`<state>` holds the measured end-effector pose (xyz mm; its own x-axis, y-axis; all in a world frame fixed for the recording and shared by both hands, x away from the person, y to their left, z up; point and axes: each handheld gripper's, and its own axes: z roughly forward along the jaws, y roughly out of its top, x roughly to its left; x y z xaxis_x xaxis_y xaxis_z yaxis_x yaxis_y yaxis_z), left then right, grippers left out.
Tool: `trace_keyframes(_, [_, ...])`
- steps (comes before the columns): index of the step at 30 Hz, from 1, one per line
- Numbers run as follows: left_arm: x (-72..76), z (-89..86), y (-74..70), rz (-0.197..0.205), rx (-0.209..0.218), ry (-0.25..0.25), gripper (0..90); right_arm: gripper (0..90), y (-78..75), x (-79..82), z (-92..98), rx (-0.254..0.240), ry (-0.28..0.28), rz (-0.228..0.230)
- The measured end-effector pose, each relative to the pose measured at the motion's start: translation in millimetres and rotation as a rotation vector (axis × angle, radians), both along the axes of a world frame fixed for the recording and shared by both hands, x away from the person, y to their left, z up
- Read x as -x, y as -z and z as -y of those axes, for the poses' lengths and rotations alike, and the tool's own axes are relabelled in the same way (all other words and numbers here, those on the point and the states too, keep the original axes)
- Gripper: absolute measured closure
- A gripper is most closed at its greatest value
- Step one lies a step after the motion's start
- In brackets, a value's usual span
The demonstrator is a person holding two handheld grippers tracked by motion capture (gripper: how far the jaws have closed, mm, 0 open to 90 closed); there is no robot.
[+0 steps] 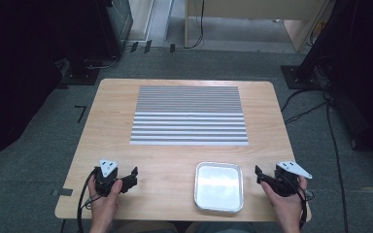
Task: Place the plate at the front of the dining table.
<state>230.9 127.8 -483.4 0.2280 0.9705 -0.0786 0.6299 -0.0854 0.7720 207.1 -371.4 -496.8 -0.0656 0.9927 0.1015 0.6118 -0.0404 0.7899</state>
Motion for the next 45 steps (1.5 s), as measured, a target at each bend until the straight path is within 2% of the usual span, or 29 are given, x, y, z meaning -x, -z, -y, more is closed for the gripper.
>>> trace_keyframes(5, [2.4, 9.5, -2.4, 0.002, 0.017, 0.021, 15.5, 21.7, -0.1, 0.7, -6.1, 0.002, -0.004, -0.007])
trace_keyframes(17, [7.6, 31.3, -2.0, 0.003, 0.005, 0.076, 15.5, 28.1, -3.8, 3.9, -15.4, -0.012, -0.007, 0.017])
trace_keyframes(18, [8.6, 37.6, -0.7, -0.001, 0.006, 0.089, 15.5, 34.0, -4.7, 5.5, -17.1, -0.019, -0.029, 0.030])
trace_keyframes(19, [9.3, 41.7, -0.4, -0.003, 0.006, 0.100, 15.5, 36.0, -4.9, 6.1, -17.9, -0.027, -0.037, 0.033])
trace_keyframes(21, [9.8, 44.2, -0.2, -0.003, 0.006, 0.105, 15.5, 38.2, -5.1, 7.1, -19.7, -0.035, -0.053, 0.045])
trace_keyframes(24, [12.2, 56.9, 0.8, -0.005, 0.004, 0.136, 15.5, 41.5, -4.6, 7.7, -21.6, -0.062, -0.067, 0.050])
trace_keyframes(29, [15.6, 71.1, 2.9, -0.015, 0.009, 0.167, 15.5, 50.0, -2.3, 9.6, -25.4, -0.093, -0.069, 0.060])
trace_keyframes(32, [19.1, 80.7, 4.2, -0.017, -0.007, 0.187, 15.5, 52.5, -2.3, 10.2, -27.7, -0.101, -0.076, 0.064])
trace_keyframes(39, [25.6, 97.2, 8.1, -0.025, -0.002, 0.238, 15.6, 56.2, -2.6, 11.1, -29.2, -0.131, -0.077, 0.069])
trace_keyframes(40, [27.0, 101.3, 8.3, -0.029, -0.008, 0.249, 15.9, 57.2, -2.5, 11.7, -28.6, -0.163, -0.077, 0.053])
trace_keyframes(44, [31.3, 114.7, 8.6, -0.035, -0.002, 0.276, 16.4, 59.1, -1.6, 11.6, -27.8, -0.198, -0.072, 0.050])
trace_keyframes(45, [33.1, 120.9, 8.9, -0.035, -0.004, 0.281, 16.6, 63.3, -1.6, 11.7, -27.1, -0.225, -0.075, 0.054])
